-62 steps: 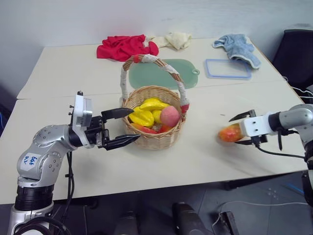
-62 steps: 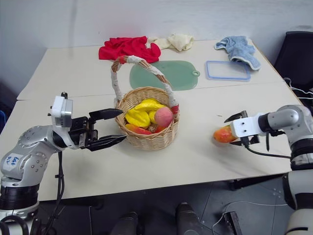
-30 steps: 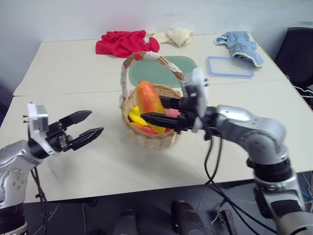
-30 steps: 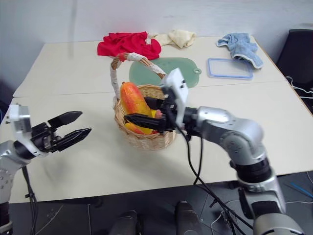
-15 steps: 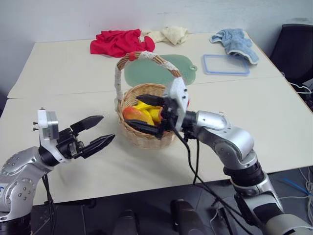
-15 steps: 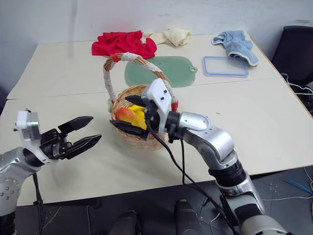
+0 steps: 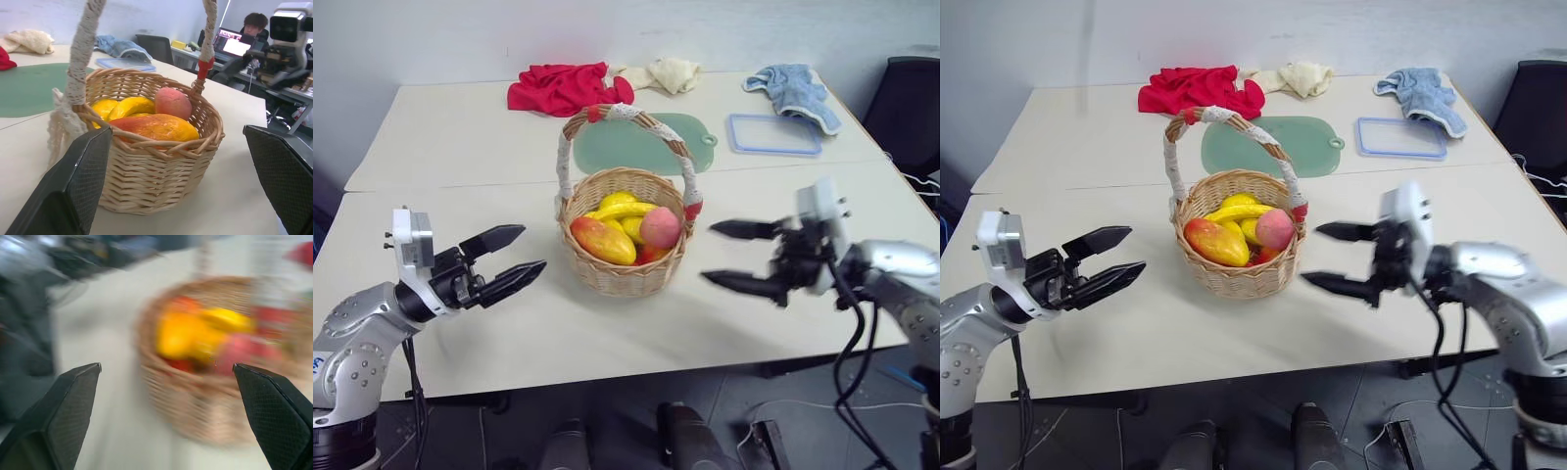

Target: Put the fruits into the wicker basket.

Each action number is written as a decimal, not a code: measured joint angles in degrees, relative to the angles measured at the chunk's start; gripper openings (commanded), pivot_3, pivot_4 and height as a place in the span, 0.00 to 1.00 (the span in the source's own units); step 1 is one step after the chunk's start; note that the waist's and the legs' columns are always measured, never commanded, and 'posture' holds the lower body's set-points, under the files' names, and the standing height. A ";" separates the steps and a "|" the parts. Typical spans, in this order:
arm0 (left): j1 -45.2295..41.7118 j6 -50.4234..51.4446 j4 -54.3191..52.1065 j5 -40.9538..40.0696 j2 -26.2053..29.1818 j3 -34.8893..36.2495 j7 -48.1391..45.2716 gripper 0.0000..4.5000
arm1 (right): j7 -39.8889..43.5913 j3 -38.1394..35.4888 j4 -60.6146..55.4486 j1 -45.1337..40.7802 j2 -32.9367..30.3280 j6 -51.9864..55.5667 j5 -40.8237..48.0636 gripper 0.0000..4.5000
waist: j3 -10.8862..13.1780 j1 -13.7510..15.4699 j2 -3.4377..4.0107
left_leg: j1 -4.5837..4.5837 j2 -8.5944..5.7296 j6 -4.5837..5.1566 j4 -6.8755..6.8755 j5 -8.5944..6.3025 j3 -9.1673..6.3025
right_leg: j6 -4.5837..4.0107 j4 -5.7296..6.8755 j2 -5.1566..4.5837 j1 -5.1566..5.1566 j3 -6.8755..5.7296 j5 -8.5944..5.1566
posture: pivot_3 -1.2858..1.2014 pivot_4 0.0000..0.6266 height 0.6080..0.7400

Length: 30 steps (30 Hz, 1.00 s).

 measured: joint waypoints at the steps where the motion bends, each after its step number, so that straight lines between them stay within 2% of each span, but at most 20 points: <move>1: -0.59 -0.03 0.99 0.01 -0.03 -0.15 -0.32 1.00 | -0.15 1.20 2.55 -2.63 0.78 -1.18 -2.19 0.99 | 0.01 -0.09 0.02 | 0.10 -0.04 0.00 -0.07 0.00 -0.01 | 0.00 0.03 0.02 -0.01 0.08 0.00 | 0.52 0.24 1.00; 4: -3.86 -0.50 2.92 0.43 -0.46 -1.56 -0.95 1.00 | -0.88 5.99 7.48 -10.69 5.85 -2.21 -6.30 0.99 | 0.01 -0.23 0.02 | 0.19 -0.07 -0.02 -0.13 0.01 -0.08 | -0.03 0.13 0.07 -0.10 0.10 0.02 | 0.52 0.24 1.00; 9: -6.92 -0.59 3.70 0.97 -1.34 -5.39 -2.72 1.00 | -0.51 13.59 13.01 -19.15 13.24 -0.49 -9.08 0.99 | 0.01 -0.25 0.02 | 0.16 -0.08 0.01 -0.17 -0.01 -0.08 | 0.01 0.45 -0.01 -0.23 -0.05 0.05 | 0.52 0.24 1.00; 12: -7.29 -0.57 4.10 1.28 -1.34 -6.99 -3.52 1.00 | 1.69 15.16 14.10 -21.05 15.61 0.55 -8.95 0.86 | 0.01 -0.04 0.02 | 0.16 -0.08 0.08 -0.17 -0.05 -0.13 | 0.10 0.46 -0.04 -0.23 -0.13 0.10 | 0.52 0.24 1.00; 23: -10.74 -9.46 4.06 6.58 -4.61 -7.98 -3.56 1.00 | 7.12 14.44 11.61 -20.59 17.01 0.66 -7.29 0.08 | 0.01 0.06 0.02 | 0.14 -0.15 0.12 -0.04 -0.07 -0.03 | 0.11 0.41 -0.13 -0.21 -0.16 0.13 | 0.52 0.24 1.00; 24: -10.87 -9.45 4.07 6.58 -4.61 -7.98 -3.58 1.00 | 7.40 14.25 10.79 -19.83 16.47 0.80 -7.10 0.04 | 0.01 0.06 0.02 | 0.14 -0.15 0.12 -0.04 -0.07 -0.04 | 0.12 0.41 -0.13 -0.20 -0.16 0.13 | 0.52 0.24 1.00; 27: -11.05 -9.44 4.07 6.58 -4.91 -8.21 -3.55 1.00 | 6.19 11.76 7.96 -17.18 14.64 3.15 -5.62 0.04 | 0.01 0.15 0.02 | 0.12 -0.16 0.15 -0.05 -0.09 -0.04 | 0.12 0.38 -0.14 -0.21 -0.15 0.13 | 0.52 0.24 1.00; 30: -11.15 -9.46 5.30 6.65 -6.01 -8.48 -3.12 1.00 | 0.88 3.08 2.65 -12.57 11.20 8.27 -1.44 0.04 | 0.03 0.73 0.04 | -0.01 -0.21 0.17 -0.01 -0.10 -0.21 | 0.18 0.40 -0.18 -0.22 -0.17 0.17 | 0.52 0.24 1.00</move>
